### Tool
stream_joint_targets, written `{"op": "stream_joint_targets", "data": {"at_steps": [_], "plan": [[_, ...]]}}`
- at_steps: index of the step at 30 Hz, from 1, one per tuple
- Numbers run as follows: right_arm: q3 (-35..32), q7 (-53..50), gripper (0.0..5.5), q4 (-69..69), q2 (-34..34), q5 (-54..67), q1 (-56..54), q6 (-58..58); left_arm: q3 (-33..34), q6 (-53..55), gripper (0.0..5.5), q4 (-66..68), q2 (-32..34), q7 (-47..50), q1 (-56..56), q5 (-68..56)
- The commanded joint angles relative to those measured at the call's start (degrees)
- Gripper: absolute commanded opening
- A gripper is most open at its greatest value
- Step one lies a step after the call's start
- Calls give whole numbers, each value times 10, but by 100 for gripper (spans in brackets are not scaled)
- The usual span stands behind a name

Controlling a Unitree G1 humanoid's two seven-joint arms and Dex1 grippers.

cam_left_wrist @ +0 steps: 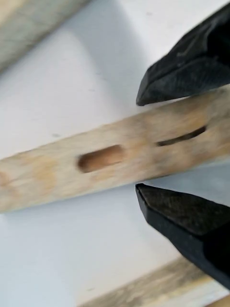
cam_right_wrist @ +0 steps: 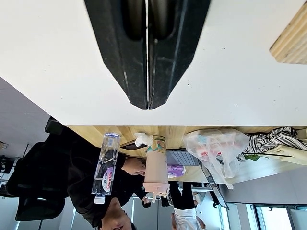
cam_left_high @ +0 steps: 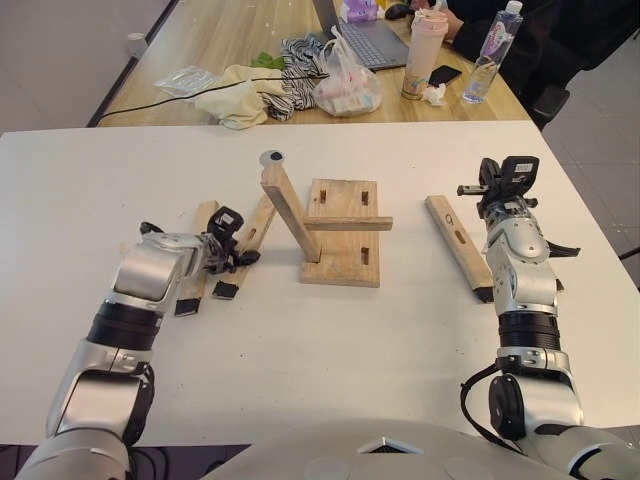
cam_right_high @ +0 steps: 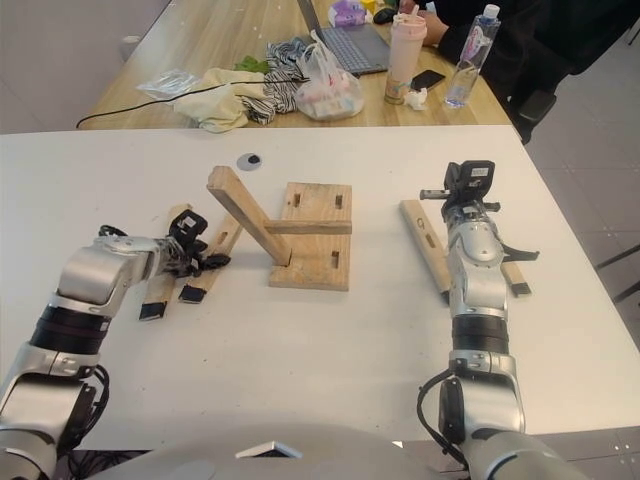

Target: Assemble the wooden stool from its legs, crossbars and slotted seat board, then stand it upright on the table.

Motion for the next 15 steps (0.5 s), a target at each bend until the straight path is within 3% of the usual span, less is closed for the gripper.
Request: {"op": "stream_joint_targets", "data": {"at_steps": [1, 5, 9, 12, 15], "plan": [[-1, -11, 0, 12, 2, -4, -29, -14, 0, 9, 231, -31, 33, -12, 48, 2], [1, -16, 0, 34, -1, -7, -67, -33, 15, -69, 204, -10, 46, -4, 75, 21], [-41, 48, 0, 45, 22, 107, -123, -12, 73, -269, 203, 121, -15, 45, -39, 29], [-59, 173, 52, 32, 5, 229, -203, 49, 99, -412, 200, 208, -38, 11, -185, 17], [-46, 314, 93, -32, -24, 347, -256, 160, 125, -485, 200, 227, -49, -79, -277, -36]]}}
